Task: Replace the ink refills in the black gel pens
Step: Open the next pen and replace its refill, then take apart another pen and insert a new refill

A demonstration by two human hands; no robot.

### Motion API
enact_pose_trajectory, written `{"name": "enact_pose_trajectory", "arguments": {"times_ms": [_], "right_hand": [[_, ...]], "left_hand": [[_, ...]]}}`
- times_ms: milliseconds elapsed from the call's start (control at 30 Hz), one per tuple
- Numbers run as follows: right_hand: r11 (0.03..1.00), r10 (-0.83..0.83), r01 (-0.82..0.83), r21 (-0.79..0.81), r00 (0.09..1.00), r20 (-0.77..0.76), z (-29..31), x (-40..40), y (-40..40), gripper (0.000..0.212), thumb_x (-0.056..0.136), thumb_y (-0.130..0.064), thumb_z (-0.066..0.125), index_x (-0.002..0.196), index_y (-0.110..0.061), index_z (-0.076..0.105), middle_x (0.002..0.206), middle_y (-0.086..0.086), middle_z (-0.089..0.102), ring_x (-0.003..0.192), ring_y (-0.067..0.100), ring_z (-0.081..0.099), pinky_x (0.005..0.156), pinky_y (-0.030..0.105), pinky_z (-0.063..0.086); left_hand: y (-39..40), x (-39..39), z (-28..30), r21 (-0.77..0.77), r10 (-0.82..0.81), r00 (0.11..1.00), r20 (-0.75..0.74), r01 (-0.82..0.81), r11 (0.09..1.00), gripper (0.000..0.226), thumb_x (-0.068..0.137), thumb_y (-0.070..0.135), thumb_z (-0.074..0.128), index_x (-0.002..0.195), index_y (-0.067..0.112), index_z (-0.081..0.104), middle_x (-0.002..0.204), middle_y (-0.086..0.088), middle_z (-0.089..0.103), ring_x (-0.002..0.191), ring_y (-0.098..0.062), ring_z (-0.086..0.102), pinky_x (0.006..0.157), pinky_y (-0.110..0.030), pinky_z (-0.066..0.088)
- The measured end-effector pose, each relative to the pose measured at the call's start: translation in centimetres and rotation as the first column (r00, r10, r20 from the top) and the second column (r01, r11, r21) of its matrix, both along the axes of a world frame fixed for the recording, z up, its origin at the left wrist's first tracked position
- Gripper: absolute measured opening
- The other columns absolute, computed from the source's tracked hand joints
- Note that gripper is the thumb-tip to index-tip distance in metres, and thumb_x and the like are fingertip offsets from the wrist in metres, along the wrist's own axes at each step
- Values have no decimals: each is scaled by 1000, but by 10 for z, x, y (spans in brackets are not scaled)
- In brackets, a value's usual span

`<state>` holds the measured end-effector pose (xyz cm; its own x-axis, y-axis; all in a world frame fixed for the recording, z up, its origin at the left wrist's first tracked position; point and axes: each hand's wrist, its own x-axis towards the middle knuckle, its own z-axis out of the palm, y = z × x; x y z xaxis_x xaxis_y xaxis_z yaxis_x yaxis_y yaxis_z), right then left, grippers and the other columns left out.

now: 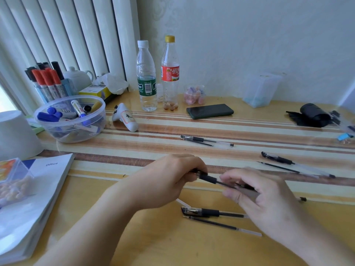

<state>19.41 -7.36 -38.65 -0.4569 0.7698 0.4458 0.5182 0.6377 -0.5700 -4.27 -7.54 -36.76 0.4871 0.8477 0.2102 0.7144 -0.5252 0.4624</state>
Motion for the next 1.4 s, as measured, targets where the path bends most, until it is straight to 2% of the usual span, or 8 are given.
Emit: {"name": "enact_pose_trajectory", "arguments": {"times_ms": [100, 267, 467, 667, 800, 933, 1233, 1400], "right_hand": [[994, -84, 86, 75, 996, -19, 6, 14, 9, 31, 81, -41, 64, 108, -26, 69, 106, -18, 66, 103, -6, 58, 86, 8, 43], [939, -336, 344, 27, 928, -160, 14, 45, 28, 14, 82, -39, 63, 92, -32, 69, 82, -12, 69, 85, 0, 59, 67, 6, 43], [946, -282, 314, -86, 922, 264, 10, 57, 34, 13, 76, -52, 67, 89, -50, 63, 100, -41, 55, 87, -15, 53, 58, 18, 41], [928, -234, 329, -174, 878, 417, 13, 69, 36, 26, 64, -68, 64, 86, -53, 64, 88, -21, 63, 83, -4, 56, 66, 24, 47], [939, -176, 301, -167, 837, 517, 13, 67, 37, 18, 68, -57, 74, 80, -50, 64, 99, -48, 48, 88, -14, 47, 57, 19, 37], [938, -199, 313, -147, 837, 510, 9, 63, 37, 11, 75, -48, 75, 75, -44, 65, 92, -51, 47, 80, -18, 47, 50, 18, 30], [940, -191, 298, -166, 863, 467, 9, 61, 34, 13, 82, -40, 70, 76, -39, 58, 82, -52, 47, 70, -11, 50, 48, 20, 34], [953, -244, 293, -80, 894, 375, 12, 52, 27, 12, 84, -39, 66, 78, -38, 56, 90, -47, 48, 77, -9, 50, 50, 20, 38]], "left_hand": [[8, -25, 4, -72, 145, 989, -3, -145, 987, 24, 96, 12, 53, 105, 33, 59, 94, 19, 63, 86, 0, 58, 76, -24, 48], [14, -68, 3, -175, 271, 956, -111, -287, 942, 26, 92, 17, 61, 93, 43, 62, 98, 22, 61, 95, 0, 56, 85, -26, 45], [13, -74, 0, -219, 239, 942, -238, -291, 931, 22, 82, 37, 71, 101, 46, 63, 102, 24, 55, 96, 5, 50, 83, -20, 43], [7, -63, 1, -357, 88, 965, -248, -175, 918, 61, 55, 62, 81, 108, 61, 50, 112, 35, 42, 112, 8, 36, 91, -26, 41], [11, -61, -2, -254, 116, 953, -279, -190, 948, 31, 71, 50, 77, 95, 52, 58, 101, 27, 50, 99, 4, 45, 83, -22, 44], [17, -63, -7, -152, 236, 943, -234, -275, 949, 10, 82, 40, 70, 87, 44, 62, 89, 20, 57, 85, 2, 53, 74, -21, 45], [16, -57, -8, -110, 247, 945, -216, -275, 955, 17, 83, 50, 64, 97, 42, 61, 92, 21, 57, 88, -2, 55, 79, -28, 50], [9, -17, -7, 301, 282, 943, -174, -222, 927, 45, 87, 57, 52, 123, 31, 57, 122, 11, 56, 115, -15, 48, 94, -39, 46]]}}
